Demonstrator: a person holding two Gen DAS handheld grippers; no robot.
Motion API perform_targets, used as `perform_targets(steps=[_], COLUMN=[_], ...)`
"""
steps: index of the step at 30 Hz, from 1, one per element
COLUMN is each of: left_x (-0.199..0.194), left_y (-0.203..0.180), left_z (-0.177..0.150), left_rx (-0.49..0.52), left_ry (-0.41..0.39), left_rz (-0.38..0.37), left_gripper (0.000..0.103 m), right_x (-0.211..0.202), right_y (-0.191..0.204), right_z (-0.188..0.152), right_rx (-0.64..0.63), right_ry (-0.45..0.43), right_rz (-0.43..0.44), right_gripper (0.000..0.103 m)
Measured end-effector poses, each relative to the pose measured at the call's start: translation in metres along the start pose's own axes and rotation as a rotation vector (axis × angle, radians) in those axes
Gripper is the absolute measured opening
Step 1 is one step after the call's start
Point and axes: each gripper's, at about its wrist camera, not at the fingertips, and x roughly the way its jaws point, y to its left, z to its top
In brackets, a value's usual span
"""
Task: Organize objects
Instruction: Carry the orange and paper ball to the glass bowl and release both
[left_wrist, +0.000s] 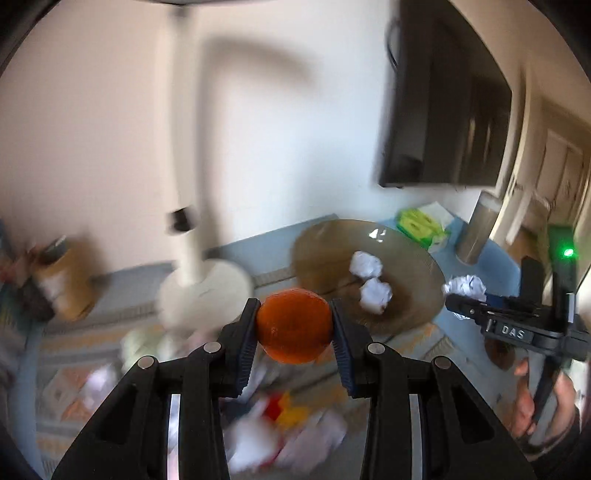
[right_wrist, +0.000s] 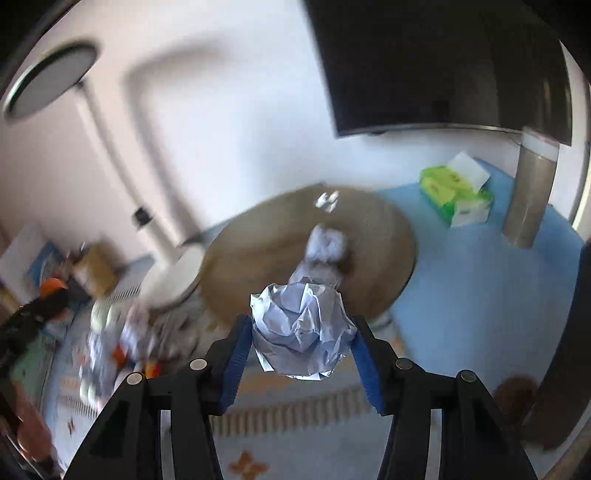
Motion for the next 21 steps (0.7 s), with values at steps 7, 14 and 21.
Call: perform_targets(steps=[7,14,21], left_x=[0.091,0.111,0.001], left_y=[-0.032,-0.034,0.018], left_z=[0.028,0.037,0.0], left_rx=[-0.016,0.002,-0.084], left_ry=[0.052,0.033,-0.082], left_rz=[-0.039,0.064,0.054], left_gripper=[0.034,0.087,0.087], right_x=[0.046,0.057,0.02], right_y=[-0.017,-0.041,0.002], right_z=[0.037,0.046,0.011], right_rx=[-0.028,0.032,-0.093], right_ry=[0.019,0.037,0.038], right_rz=[-0.098,-0.108,0.031], right_gripper=[0.056,0.074,0.074])
